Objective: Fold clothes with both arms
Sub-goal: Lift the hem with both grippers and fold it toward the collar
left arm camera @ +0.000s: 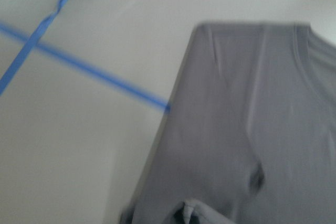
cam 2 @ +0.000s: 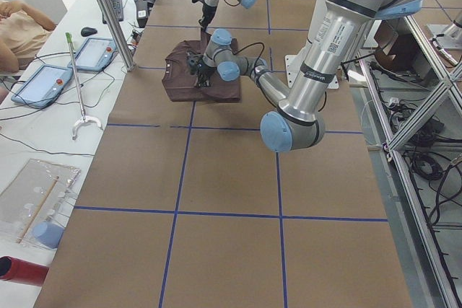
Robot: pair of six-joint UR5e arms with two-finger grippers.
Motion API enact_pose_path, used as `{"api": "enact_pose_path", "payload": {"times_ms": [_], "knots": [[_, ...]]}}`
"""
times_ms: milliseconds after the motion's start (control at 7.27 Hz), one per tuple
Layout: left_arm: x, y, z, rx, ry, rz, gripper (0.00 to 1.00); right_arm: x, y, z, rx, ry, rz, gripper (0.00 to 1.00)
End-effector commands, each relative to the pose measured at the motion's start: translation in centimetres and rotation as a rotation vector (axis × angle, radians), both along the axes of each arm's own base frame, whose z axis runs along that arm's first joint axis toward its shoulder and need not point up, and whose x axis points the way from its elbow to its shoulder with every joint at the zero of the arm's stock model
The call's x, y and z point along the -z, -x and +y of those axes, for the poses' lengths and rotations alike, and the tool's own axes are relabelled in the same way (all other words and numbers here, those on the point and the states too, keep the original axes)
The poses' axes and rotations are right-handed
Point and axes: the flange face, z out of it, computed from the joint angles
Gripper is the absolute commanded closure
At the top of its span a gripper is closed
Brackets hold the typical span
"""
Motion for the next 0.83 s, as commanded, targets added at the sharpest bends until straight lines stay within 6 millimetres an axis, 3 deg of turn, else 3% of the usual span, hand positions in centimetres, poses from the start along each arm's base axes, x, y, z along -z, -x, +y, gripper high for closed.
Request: {"api": "enact_pose_path", "payload": {"times_ms": [0,138,275,550,688], "knots": [[-1.4,0.1,-3.7,0.009,-0.050,-0.015,1.00,-0.7,1.1,-4.2,-0.027,-0.014,-0.006,1.00],[-2.3,-0.2,-4.2,0.013,-0.061,-0.002,1.00,-0.8,1.7,-5.7,-0.037,-0.025,-0.019,1.00],[-2.2,-0.6,-4.6,0.014,-0.072,0.010,1.00,-0.8,1.8,-6.0,-0.038,-0.026,-0.016,1.00],[-2.6,-1.4,-6.6,0.028,-0.078,0.016,0.94,-1.7,2.0,-6.5,-0.032,-0.026,0.000,1.00],[-2.4,-1.3,-7.0,0.032,-0.079,0.017,0.86,-1.9,1.9,-6.6,-0.032,-0.024,0.003,1.00]]}}
